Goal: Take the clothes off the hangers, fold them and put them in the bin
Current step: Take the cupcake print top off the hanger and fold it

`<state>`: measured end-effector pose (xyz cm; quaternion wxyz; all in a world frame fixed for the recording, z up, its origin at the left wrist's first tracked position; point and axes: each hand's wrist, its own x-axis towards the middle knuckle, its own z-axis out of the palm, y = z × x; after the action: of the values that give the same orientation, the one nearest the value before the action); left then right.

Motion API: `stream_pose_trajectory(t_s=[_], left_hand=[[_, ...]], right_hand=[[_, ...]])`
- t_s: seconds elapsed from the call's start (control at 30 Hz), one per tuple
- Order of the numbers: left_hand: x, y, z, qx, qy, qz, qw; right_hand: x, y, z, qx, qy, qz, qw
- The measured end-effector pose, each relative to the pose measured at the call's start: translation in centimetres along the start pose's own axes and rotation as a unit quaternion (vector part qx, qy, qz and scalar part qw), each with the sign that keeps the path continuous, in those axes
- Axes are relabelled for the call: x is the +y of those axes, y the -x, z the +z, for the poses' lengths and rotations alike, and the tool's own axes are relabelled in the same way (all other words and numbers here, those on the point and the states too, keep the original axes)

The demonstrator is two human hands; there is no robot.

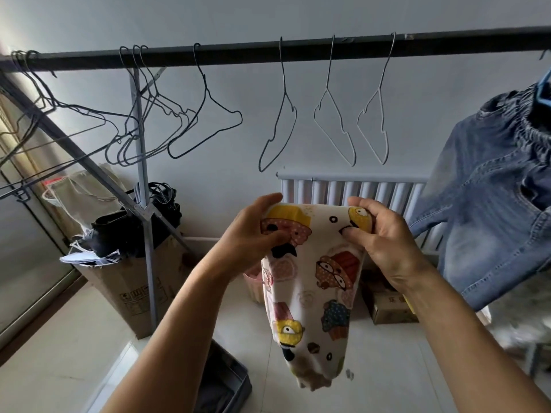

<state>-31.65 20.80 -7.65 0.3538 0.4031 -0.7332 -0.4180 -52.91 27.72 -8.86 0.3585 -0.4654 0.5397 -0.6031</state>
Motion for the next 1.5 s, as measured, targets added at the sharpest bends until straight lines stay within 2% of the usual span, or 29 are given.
stream_pose_trajectory(t_s=[0.13, 0.33, 0.43, 0.53, 0.7, 0.8, 1.0, 1.13, 1.2, 1.33, 1.4, 1.5], left_hand=[[0.6, 0.1, -0.9, 0.002, -0.228, 0.047, 0.973], [0.2, 0.4, -1.8, 0.035, -0.336, 0.095, 0.936], [0.3, 0.5, -1.9, 0.013, -0.224, 0.111, 0.968], [0.7, 0.4, -1.3, -0.006, -0.075, 0.075, 0.994], [0.7, -0.4, 0.7, 0.069, -0.101, 0.065, 0.990], [0.8, -0.1, 1.6, 0.102, -0.115, 0.045, 0.987], [0.7, 0.3, 3.3, 0.202, -0.063, 0.004, 0.977], [1.0, 0.6, 4.4, 0.232, 0.000, -0.014, 0.973], [1.0, 0.5, 5.0, 0.237, 0.029, -0.026, 0.971], [1.5, 0.5, 5.7, 0.184, 0.148, -0.024, 0.971], [2.0, 1.0, 5.6, 0.136, 0.190, 0.010, 0.972], [0.6, 1.9, 4.5, 0.169, 0.137, 0.003, 0.976]], right_hand=[[0.1, 0.1, 0.1, 0.016, 0.159, -0.074, 0.984], [0.8, -0.2, -0.4, 0.066, 0.331, -0.151, 0.929], [0.4, -0.4, -0.5, 0.076, 0.304, -0.155, 0.937], [0.0, -0.6, -0.1, 0.105, 0.266, -0.147, 0.947], [0.7, -0.3, 0.8, 0.122, 0.248, -0.100, 0.956], [1.4, 0.9, 1.7, 0.070, 0.220, -0.080, 0.970], [2.4, 3.3, 4.3, -0.082, 0.110, -0.004, 0.991], [3.2, 3.7, 5.6, -0.132, 0.137, -0.021, 0.982], [3.5, 3.9, 6.3, -0.102, 0.156, -0.059, 0.981], [3.8, 3.6, 6.6, 0.047, 0.139, -0.140, 0.979], [3.6, 3.1, 6.0, 0.075, 0.100, -0.132, 0.983], [3.0, 2.5, 4.5, 0.068, -0.032, -0.075, 0.994]])
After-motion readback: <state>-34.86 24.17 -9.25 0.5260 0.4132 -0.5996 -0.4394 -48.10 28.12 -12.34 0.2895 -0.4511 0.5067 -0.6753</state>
